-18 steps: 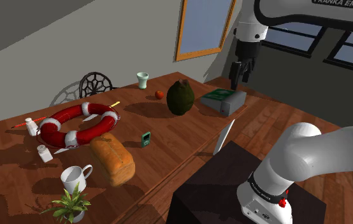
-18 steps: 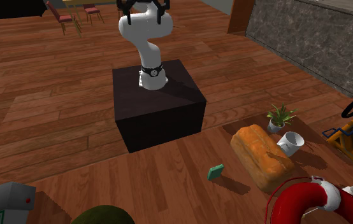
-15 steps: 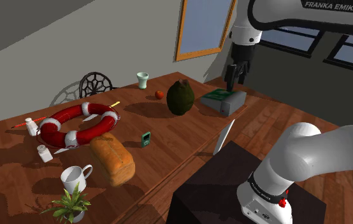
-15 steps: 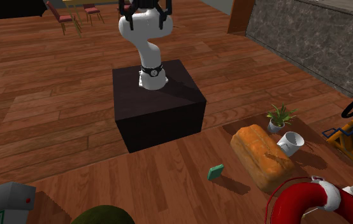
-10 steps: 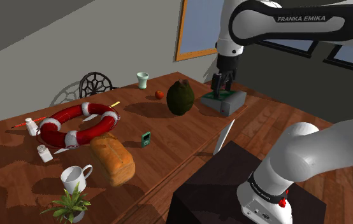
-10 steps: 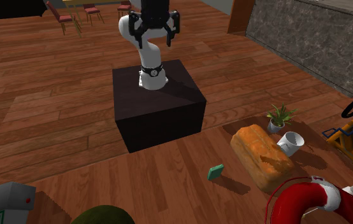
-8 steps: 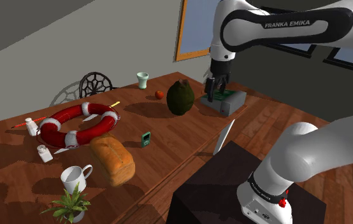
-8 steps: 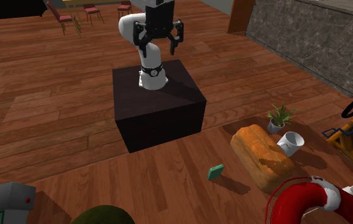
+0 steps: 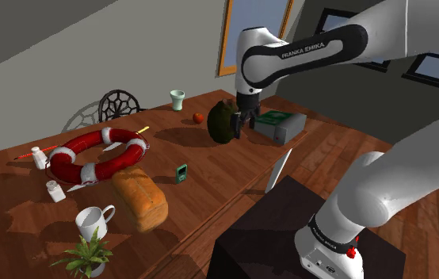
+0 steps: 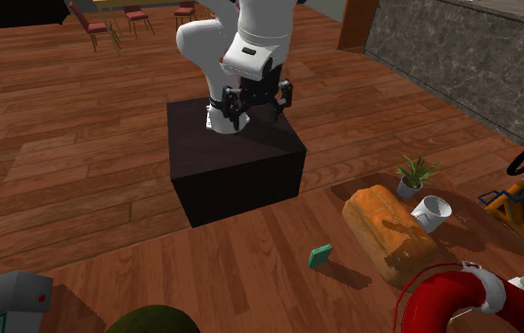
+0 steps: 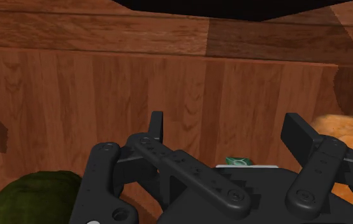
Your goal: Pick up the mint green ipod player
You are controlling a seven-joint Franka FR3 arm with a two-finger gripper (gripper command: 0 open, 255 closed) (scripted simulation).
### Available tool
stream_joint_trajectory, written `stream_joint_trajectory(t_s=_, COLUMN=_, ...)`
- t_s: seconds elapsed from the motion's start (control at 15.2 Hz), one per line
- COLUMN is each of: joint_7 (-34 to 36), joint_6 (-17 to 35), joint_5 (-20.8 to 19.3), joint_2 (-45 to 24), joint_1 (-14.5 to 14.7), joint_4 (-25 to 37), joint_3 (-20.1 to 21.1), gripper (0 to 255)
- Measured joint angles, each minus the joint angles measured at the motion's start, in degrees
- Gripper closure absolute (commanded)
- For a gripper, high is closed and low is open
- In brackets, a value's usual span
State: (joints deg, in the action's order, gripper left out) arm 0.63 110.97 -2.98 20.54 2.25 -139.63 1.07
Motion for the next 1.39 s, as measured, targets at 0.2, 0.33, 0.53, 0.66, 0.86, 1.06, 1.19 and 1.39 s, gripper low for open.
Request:
stream_joint_trajectory(t_s=0.2, joint_7=0.67, joint_6=4.44, joint_5=0.47, joint_2=-6.72, joint_1=0.57, joint_4=2.22, joint_3=0.62, gripper=0)
stream_joint_trajectory(t_s=0.33, joint_7=0.96, joint_6=7.32, joint_5=0.67, joint_2=-11.13, joint_1=0.88, joint_4=3.70, joint_3=0.97, gripper=0)
stream_joint_trajectory(t_s=0.53, joint_7=1.59, joint_6=10.80, joint_5=0.97, joint_2=-17.20, joint_1=1.44, joint_4=6.20, joint_3=1.59, gripper=0)
stream_joint_trajectory(t_s=0.66, joint_7=1.91, joint_6=13.38, joint_5=0.98, joint_2=-22.00, joint_1=1.74, joint_4=8.41, joint_3=1.89, gripper=0)
stream_joint_trajectory(t_s=0.86, joint_7=2.02, joint_6=16.05, joint_5=0.94, joint_2=-28.35, joint_1=2.02, joint_4=11.99, joint_3=2.15, gripper=0)
stream_joint_trajectory(t_s=1.06, joint_7=2.37, joint_6=18.20, joint_5=0.84, joint_2=-34.98, joint_1=2.52, joint_4=16.41, joint_3=2.50, gripper=0)
stream_joint_trajectory(t_s=1.19, joint_7=2.94, joint_6=19.84, joint_5=0.71, joint_2=-39.74, joint_1=3.10, joint_4=19.50, joint_3=2.78, gripper=0)
stream_joint_trajectory(t_s=1.39, joint_7=3.08, joint_6=20.32, joint_5=0.61, joint_2=-45.88, joint_1=3.61, joint_4=25.08, joint_3=3.01, gripper=0)
